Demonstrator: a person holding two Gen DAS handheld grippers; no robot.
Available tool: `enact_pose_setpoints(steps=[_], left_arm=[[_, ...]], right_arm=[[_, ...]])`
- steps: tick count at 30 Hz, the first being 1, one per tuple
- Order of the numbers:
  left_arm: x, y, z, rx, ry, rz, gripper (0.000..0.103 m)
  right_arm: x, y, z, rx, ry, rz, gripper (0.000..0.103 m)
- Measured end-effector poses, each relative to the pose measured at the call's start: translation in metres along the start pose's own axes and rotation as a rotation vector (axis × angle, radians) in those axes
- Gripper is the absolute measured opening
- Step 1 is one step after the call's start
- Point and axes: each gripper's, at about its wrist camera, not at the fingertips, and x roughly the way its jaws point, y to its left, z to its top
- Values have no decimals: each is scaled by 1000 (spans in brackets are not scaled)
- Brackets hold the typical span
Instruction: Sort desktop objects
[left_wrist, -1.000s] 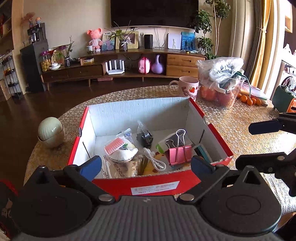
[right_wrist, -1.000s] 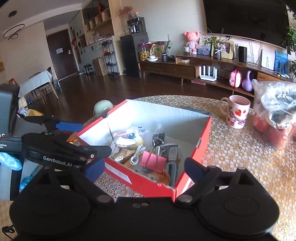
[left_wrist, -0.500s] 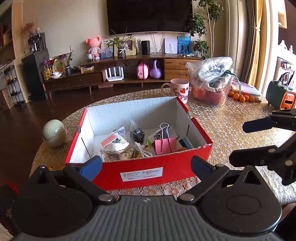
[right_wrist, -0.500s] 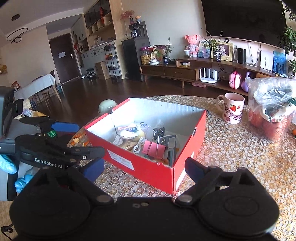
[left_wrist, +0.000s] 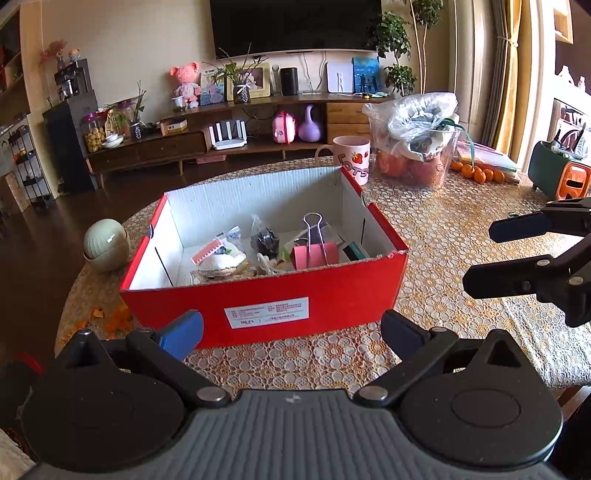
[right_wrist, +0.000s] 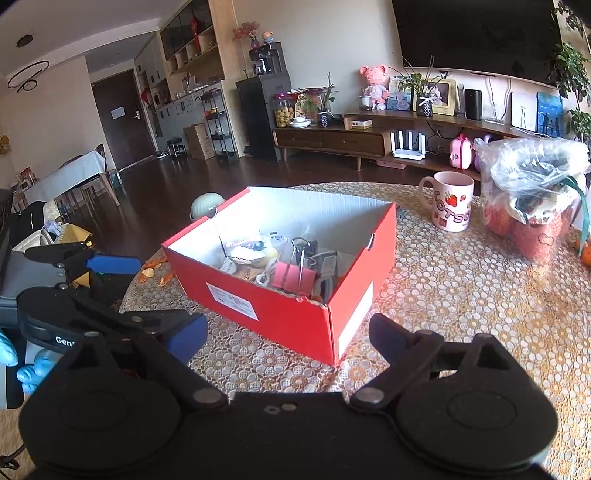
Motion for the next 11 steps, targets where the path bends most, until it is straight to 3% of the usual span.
enact_pose_setpoints(steps=[11], left_arm=[[-2,-12,-10,-11,11,-26,103]], right_arm=[[-5,-6,-17,24,13,-13,94]])
